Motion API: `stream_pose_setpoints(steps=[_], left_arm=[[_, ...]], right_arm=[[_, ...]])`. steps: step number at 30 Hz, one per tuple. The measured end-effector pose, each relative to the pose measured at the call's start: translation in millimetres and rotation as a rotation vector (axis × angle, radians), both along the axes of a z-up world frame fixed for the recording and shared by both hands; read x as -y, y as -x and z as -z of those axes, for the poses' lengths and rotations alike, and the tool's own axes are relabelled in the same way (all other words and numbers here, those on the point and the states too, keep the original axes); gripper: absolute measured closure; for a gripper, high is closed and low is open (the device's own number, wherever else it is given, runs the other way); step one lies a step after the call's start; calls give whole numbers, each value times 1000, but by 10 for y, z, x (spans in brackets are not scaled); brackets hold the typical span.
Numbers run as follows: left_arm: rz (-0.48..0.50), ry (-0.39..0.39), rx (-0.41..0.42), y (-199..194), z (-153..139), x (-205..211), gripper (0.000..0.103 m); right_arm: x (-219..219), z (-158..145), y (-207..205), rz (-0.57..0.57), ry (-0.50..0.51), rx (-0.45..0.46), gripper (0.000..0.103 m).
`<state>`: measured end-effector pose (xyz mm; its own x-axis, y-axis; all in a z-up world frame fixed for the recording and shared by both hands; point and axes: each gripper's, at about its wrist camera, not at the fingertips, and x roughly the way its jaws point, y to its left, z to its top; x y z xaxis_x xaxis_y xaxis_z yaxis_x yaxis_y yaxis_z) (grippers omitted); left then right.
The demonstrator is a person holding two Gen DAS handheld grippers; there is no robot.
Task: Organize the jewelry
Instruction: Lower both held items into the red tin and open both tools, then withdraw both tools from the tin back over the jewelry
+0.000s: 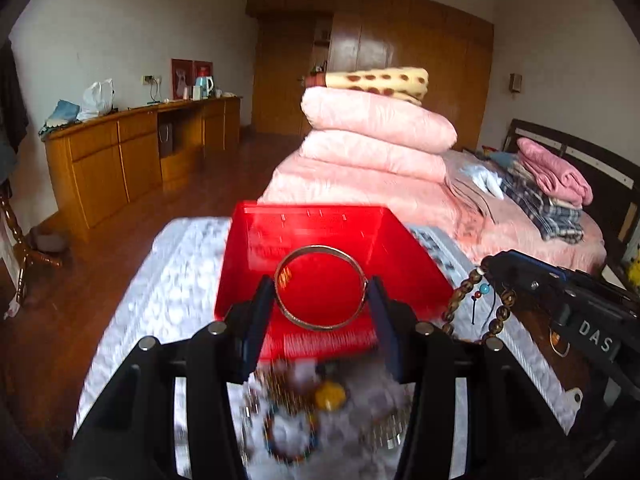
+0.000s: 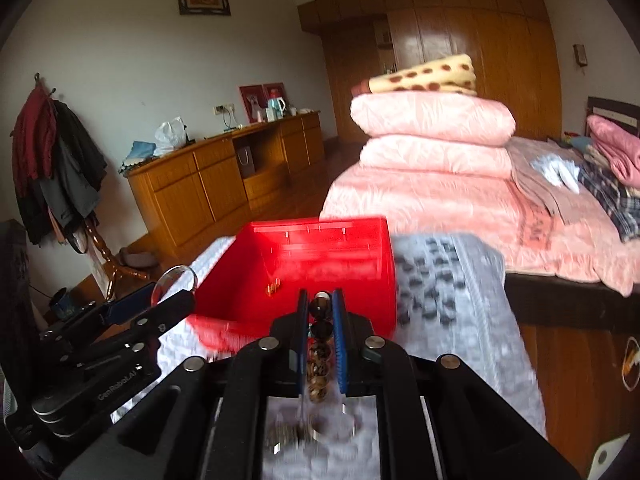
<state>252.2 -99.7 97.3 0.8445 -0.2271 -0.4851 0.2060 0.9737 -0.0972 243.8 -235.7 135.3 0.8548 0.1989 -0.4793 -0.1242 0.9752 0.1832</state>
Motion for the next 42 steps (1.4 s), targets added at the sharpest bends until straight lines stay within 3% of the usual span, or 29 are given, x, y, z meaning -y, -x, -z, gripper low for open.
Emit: stream_pose_setpoints(steps=[5,11,15,19,22,31,38,42], left_arm=[[-13,-4,-5,-427,-34,60,57],[-51,-27,-49,-793,142,57,56],[-63,-31,-76,-868,243,-8,55],[-68,-28,-61,-827,202,-62,45],[-75,-42,-21,-684,139,-99,40],[-105,-49,53,31,136,-319,20],[-136,-36,68,580,341,-547,8],[-150,-58,44,750,483,-630,7]], right_arm=[[-39,-19,-367,-10,-5,8,92],[-102,243,-748,-10,2,-62,91],[-65,303,-779,6,10,-66,89],[-20,288,-651,23,5,-47,87],[-6,256,-495,36,7,-20,74],[26,407,193,54,-11,-4,58],[-6,621,635,93,11,-41,14],[-55,752,731,87,30,-94,10]])
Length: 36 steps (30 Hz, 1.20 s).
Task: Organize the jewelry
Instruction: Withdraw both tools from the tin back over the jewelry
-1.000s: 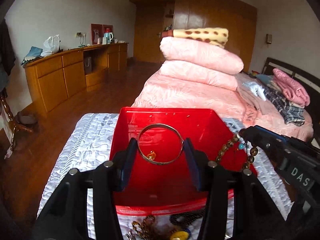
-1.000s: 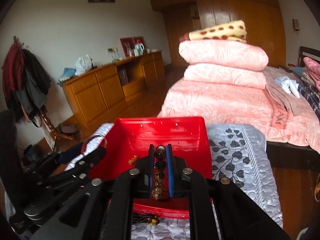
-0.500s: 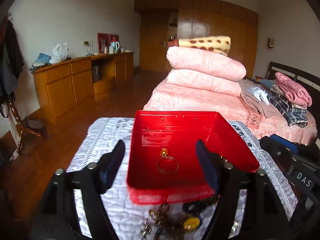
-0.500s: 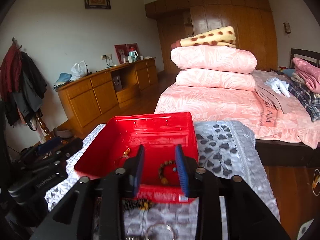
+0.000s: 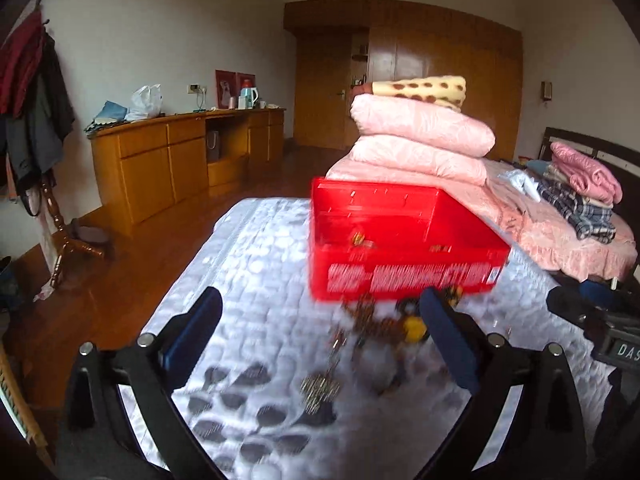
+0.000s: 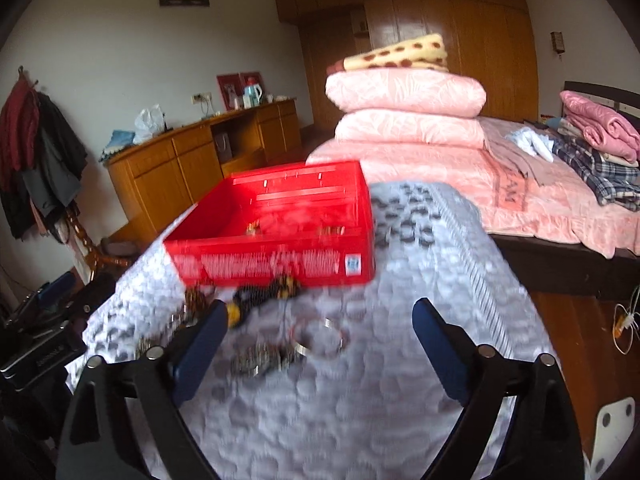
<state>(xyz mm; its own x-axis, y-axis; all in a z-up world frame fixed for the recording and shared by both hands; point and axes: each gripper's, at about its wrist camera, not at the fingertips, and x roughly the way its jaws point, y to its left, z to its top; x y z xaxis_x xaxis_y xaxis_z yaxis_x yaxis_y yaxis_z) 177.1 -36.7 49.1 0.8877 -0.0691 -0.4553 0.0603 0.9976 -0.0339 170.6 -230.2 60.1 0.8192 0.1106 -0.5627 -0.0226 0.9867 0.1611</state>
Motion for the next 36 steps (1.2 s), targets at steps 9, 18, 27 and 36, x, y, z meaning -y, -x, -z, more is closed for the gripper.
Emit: stream_pose_setpoints(steps=[9,18,27,36], left_arm=[[-14,-12,-73,233,222,-78,7],[-11,-14,-70,362,387,-87,7],[-32,15,-118,302,423,-179,7],[-24,37,-223,43,483,-152,15]], right_arm=[[-147,296,152,-13,6,-89,7],[-167,441,230,-8,-1,-111,6],[-171,429,238,-1,8,-113,6],[-177,426,210,-19,2,-114,6]])
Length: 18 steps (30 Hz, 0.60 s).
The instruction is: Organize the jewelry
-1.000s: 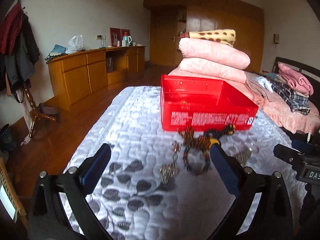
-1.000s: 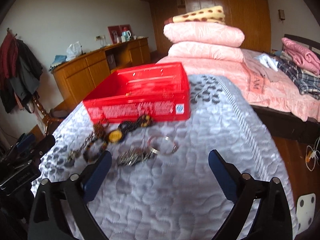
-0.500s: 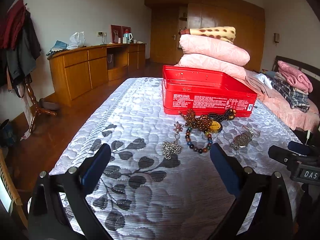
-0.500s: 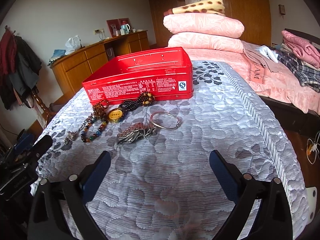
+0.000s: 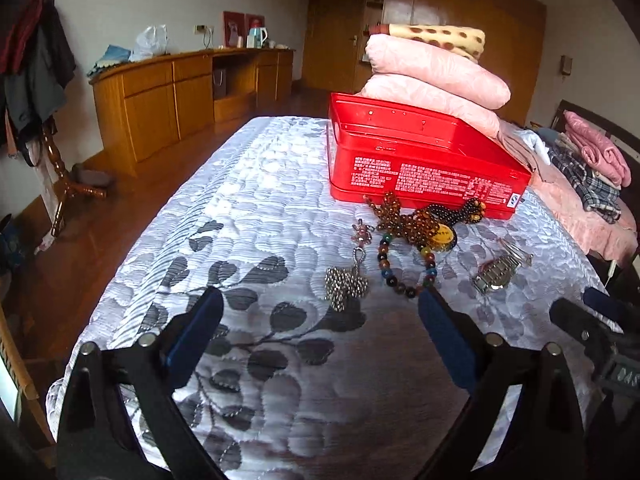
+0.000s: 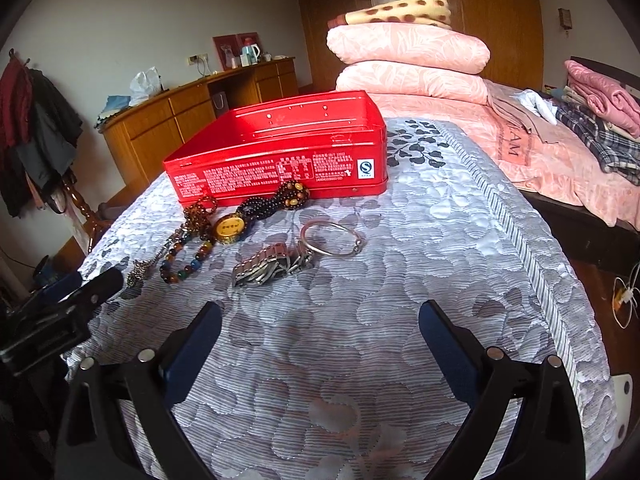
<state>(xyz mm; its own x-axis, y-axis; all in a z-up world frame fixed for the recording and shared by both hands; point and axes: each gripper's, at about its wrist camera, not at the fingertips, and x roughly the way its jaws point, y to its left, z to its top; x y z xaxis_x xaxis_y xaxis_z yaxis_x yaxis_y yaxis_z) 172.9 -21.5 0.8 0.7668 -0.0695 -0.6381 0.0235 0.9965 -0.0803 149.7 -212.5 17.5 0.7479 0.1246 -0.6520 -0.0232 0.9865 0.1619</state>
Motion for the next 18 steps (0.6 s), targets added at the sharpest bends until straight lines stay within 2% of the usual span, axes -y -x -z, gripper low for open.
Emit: stream_pose_setpoints(steps=[1,2,5,9,14,18], left_arm=[[-4,-4,-12,-43,11,8,25],[0,-4,-33,-91,33,15,29],[5,11,-103,-208,105,10,34],[0,33,-121,-251,134,-16,37],[-5,7,-144,-317,161,31,42],[-26,-30,-144,-321,162,68,54]], right_arm=[[-5,-9,2,-3,2,6,6],[-10,-18,0,-6,3,11,6],[-24,-40,-9,-13,10,23,6],[-33,-37,-47,-16,7,22,6],[-30,-21,-86,-13,-4,14,6],[-28,-20,-105,7,-25,15,6]])
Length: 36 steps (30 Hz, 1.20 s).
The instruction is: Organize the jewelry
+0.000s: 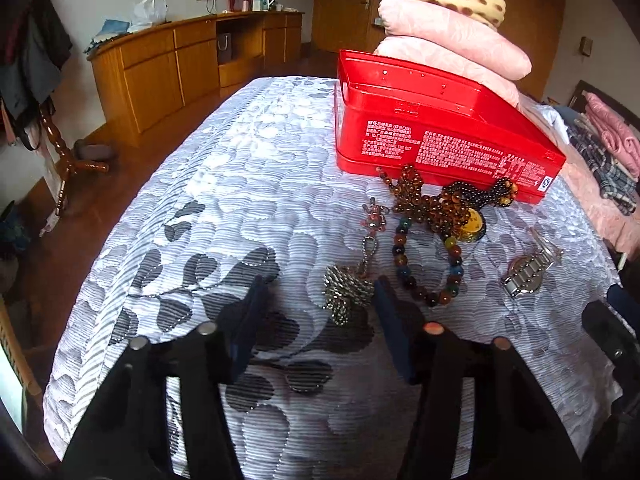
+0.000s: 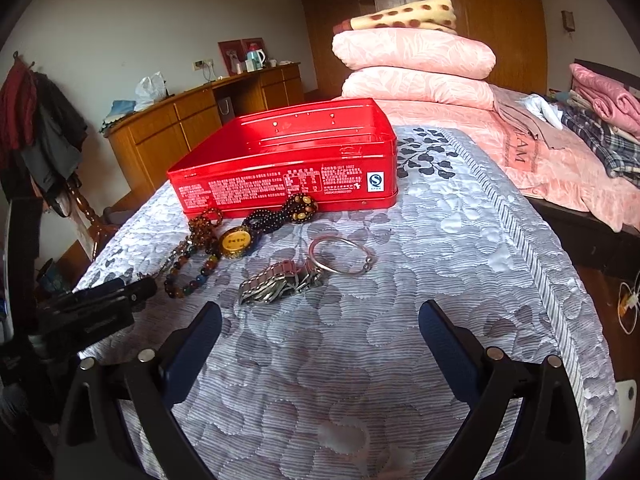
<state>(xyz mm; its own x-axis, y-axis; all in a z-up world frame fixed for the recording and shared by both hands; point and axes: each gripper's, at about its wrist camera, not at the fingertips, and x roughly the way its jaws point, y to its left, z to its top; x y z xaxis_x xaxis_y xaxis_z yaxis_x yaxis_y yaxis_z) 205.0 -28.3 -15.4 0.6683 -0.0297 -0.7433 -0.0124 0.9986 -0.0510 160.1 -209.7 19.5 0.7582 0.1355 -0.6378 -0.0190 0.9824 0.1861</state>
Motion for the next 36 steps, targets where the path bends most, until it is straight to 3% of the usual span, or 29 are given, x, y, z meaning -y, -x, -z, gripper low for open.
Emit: stream_pose_setpoints(steps=[5,9,13,16,24,28,36], left_arm=[[-1,-5,11,11,-17,19,77],[12,-4,20,27,-30,53,82],[6,51,43,66,-50,-32,84],[7,105,77,117,-99,-85,96],[19,112,55,59,-85,-80,95],[27,75,15,-8,-40,-40,86],[31,76,-2,-58,-25,-31,86]], right_arm=[[-39,9,-24,10,-24,-8,6],[-92,7,-10,-3,-13,-7,6],[-77,-5,-20,-8,-21,-5,6],[-24,-3,-78,9,-33,-30,6],[87,31,-262,40,-44,-83,6],[119,58,-356,51,-42,-97,6],[212,76,-573,71,-66,-124,8]])
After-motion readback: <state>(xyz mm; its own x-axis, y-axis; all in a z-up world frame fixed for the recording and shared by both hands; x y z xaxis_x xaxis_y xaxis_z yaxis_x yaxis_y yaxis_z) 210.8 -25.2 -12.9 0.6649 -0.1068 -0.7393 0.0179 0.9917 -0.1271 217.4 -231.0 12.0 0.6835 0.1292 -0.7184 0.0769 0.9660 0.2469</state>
